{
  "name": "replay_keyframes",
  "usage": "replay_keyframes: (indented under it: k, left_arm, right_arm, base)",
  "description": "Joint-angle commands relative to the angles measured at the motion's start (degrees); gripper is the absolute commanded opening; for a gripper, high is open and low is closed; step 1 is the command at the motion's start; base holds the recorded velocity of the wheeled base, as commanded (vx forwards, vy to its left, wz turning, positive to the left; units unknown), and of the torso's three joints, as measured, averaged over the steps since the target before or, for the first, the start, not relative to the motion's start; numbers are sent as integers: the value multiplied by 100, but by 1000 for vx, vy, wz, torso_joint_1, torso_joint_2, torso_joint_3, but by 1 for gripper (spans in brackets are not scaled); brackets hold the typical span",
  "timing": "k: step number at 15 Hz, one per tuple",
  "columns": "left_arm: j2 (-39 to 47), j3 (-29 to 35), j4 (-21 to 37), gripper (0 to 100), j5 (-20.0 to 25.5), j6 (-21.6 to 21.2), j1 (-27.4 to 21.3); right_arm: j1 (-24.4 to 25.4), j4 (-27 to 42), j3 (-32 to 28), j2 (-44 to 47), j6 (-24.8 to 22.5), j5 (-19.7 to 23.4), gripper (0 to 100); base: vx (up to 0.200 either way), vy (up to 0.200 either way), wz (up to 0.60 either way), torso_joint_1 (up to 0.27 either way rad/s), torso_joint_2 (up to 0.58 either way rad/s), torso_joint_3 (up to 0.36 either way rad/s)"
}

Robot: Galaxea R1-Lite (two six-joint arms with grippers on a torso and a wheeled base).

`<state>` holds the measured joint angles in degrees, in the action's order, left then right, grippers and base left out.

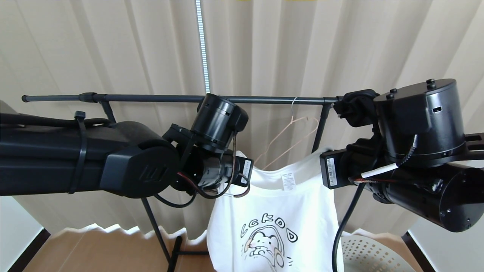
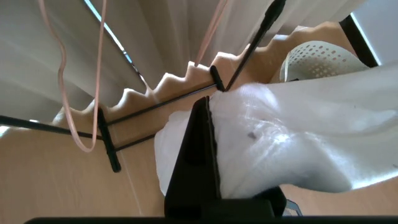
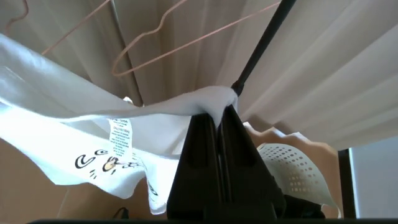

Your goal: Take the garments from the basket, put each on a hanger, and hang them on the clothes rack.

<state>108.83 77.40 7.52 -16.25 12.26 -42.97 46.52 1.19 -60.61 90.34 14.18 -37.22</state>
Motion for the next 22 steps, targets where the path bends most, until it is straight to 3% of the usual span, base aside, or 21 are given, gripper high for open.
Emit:
replay_keyframes:
  k: [1, 4, 6, 9, 12, 15, 18, 22]
  left_arm:
    - [-10, -32, 4, 100, -1, -5, -1]
    - [-230, -304, 4, 100, 78, -13, 8]
    - [-494, -542, 4, 100, 456, -22, 52]
    - [-881, -735, -5, 100, 1124, -137, 492]
    - [-828, -709, -198, 100, 1133, -409, 949]
    - [-301, -673, -805, 100, 1089, -875, 1362]
    - [200, -471, -1174, 100, 1098, -1086, 1652]
    - [772, 91, -1227, 100, 1142, -1112, 1819]
  right_arm:
    - [-73, -190, -21, 106, 6, 4, 0]
    - [-345, -383, -21, 256, -3, -5, 0]
    - [-433, -383, -38, 264, -3, 4, 0]
    - [-556, -383, -74, 273, -3, 4, 0]
    - [-565, -383, -74, 247, -12, 4, 0]
    - [-565, -374, -56, 194, -12, -5, 0]
    - [-565, -366, -38, 141, -20, -5, 0]
    - [-565, -366, -30, 141, -20, -5, 0]
  base:
    - [0, 0, 0, 0, 0, 0]
    - [0, 0, 0, 0, 0, 0]
    - [0, 0, 0, 0, 0, 0]
    - [0, 0, 0, 0, 0, 0]
    - [0, 0, 0, 0, 0, 0]
    - [0, 0, 0, 0, 0, 0]
    - [0, 0, 0, 0, 0, 0]
    - [0, 0, 0, 0, 0, 0]
